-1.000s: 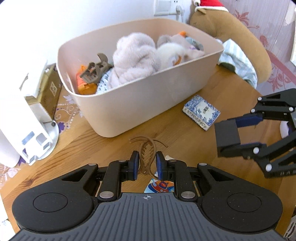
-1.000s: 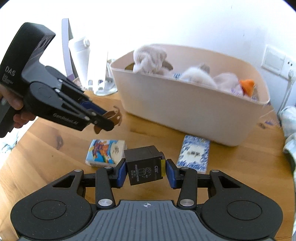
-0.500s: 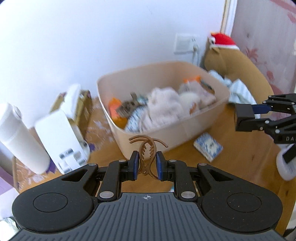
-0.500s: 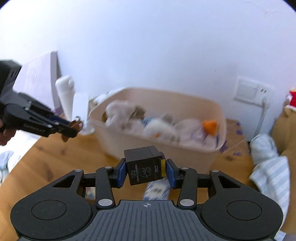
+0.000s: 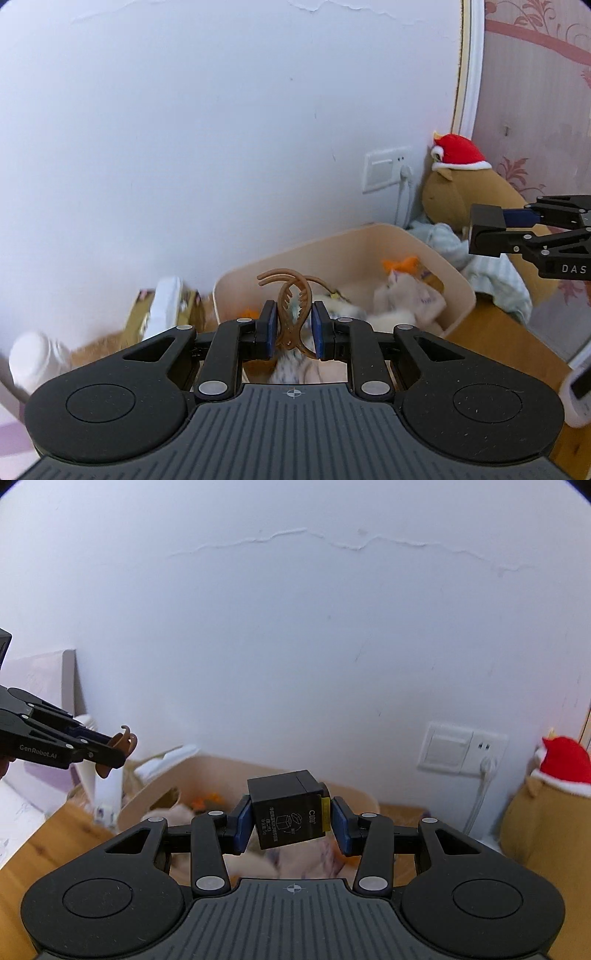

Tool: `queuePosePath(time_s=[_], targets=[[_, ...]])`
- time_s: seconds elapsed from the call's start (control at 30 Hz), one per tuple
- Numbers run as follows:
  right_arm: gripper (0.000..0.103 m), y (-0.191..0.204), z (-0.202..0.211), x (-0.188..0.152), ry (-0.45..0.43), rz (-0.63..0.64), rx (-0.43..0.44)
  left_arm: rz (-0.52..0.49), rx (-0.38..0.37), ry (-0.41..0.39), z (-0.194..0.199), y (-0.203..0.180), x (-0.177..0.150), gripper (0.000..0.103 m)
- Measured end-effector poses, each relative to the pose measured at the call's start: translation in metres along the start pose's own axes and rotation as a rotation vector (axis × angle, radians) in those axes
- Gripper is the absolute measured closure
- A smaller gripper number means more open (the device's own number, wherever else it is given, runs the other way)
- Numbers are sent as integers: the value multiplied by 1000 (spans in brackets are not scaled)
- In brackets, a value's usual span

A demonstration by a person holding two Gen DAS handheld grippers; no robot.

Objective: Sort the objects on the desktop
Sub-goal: 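Carry the hair tie and black box over the basket and open both tools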

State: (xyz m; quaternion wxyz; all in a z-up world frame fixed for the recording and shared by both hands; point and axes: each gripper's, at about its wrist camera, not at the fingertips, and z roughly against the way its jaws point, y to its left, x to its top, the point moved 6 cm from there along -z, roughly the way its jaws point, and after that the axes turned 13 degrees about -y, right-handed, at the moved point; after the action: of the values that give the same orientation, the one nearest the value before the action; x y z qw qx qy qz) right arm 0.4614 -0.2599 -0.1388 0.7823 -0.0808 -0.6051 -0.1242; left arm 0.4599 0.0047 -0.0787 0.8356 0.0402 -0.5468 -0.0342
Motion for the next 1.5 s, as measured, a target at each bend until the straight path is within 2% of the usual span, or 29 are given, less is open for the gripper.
queuePosePath(time_s=[0.17,0.33,0.63,0.77,0.87,0.93,1.0,1.03,1.13,1.27,1.37,1.43,1.5], targets=[[62,-8,-18,9,-6,-17,-8,-17,27,-7,-21,-13,15,84],[62,-10,-44,7,15,-19,-2,-2,52,26,-48,-24,14,84],[62,-10,-73,-17,88,-53,-1,57,84,163,-93,-32,-9,83],[62,-8,-84,-30,148,-48,11,67,103,222,-107,-32,-20,83],[61,-6,-83,-34,147,-40,21,51,115,249,-112,-34,-25,83],[60,-5,-81,-38,160,-34,26,40,128,251,-112,-35,-27,73],[51,-5,-77,-43,174,-39,38,56,137,258,-109,-34,-28,38],[44,-5,-75,-44,176,-40,47,63,147,248,-106,-33,-28,33],[30,-3,-70,-44,171,-28,53,74,145,226,-99,-32,-25,30],[25,-2,-63,-42,162,-17,56,49,156,229,-87,-31,-26,30],[22,0,-53,-42,156,-12,52,71,148,223,-72,-28,-28,30],[13,6,-43,-43,160,-11,49,92,136,227,-63,-28,-32,30],[10,8,-36,-47,164,-27,50,129,124,237,-53,-26,-37,30]])
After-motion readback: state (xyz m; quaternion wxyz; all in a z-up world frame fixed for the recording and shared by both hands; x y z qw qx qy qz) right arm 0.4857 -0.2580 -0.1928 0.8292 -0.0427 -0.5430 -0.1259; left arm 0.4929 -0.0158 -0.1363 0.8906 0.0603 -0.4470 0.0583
